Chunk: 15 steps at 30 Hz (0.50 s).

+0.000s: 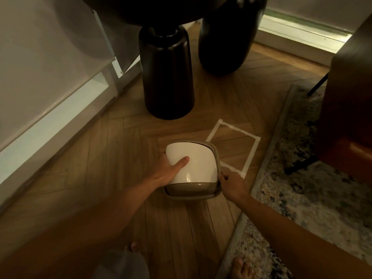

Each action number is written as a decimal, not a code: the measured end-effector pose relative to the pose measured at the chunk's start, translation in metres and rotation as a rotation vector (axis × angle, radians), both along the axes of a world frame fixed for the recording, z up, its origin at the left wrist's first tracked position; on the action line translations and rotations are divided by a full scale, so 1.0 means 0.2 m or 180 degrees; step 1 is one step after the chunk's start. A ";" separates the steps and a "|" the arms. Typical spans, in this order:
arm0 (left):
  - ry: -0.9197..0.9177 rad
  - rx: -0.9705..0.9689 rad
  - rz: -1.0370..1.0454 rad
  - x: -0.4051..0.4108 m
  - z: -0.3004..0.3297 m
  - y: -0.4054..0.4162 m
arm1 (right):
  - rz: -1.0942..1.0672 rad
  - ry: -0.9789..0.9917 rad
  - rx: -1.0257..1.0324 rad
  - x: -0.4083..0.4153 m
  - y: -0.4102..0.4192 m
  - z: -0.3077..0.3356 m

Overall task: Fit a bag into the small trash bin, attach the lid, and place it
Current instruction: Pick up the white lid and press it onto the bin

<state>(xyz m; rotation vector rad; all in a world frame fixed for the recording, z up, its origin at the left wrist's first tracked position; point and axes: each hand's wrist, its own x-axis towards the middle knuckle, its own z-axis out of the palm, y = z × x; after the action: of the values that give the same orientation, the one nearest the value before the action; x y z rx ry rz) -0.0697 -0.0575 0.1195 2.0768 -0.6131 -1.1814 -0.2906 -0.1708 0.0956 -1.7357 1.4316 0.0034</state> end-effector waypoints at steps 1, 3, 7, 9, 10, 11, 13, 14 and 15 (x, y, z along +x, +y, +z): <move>-0.0010 0.0000 -0.0010 0.00 -0.01 0.00 | -0.0020 0.0014 0.0005 0.00 0.00 0.00; -0.0010 -0.0058 -0.0021 0.00 -0.02 0.00 | -0.0104 0.0022 0.0061 -0.01 0.00 -0.03; -0.0027 -0.0109 0.0002 0.01 -0.09 -0.01 | -0.0526 -0.0276 0.0374 -0.01 0.00 -0.09; -0.0012 -0.0077 -0.0009 0.02 -0.11 -0.01 | -0.0599 -0.0411 0.0480 -0.01 0.01 -0.08; -0.0013 -0.0048 -0.0027 0.02 -0.10 -0.01 | -0.0594 -0.0426 0.0505 -0.01 0.01 -0.08; -0.0022 -0.0029 -0.0042 0.02 -0.10 -0.01 | -0.0596 -0.0434 0.0508 -0.01 0.01 -0.07; -0.0051 -0.0046 -0.0046 0.03 -0.07 -0.03 | -0.0683 -0.0506 0.0579 0.00 0.01 -0.06; -0.0066 -0.0063 -0.0033 0.04 -0.05 -0.04 | -0.0745 -0.0566 0.0708 0.00 0.02 -0.06; -0.0080 -0.0078 -0.0020 0.05 -0.04 -0.05 | -0.0794 -0.0618 0.0863 0.01 0.02 -0.06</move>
<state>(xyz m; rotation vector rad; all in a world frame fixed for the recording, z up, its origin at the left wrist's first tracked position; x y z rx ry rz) -0.0589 -0.0676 0.1115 2.0734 -0.6431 -1.1472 -0.2889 -0.1668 0.0846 -1.2952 1.4222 -0.0984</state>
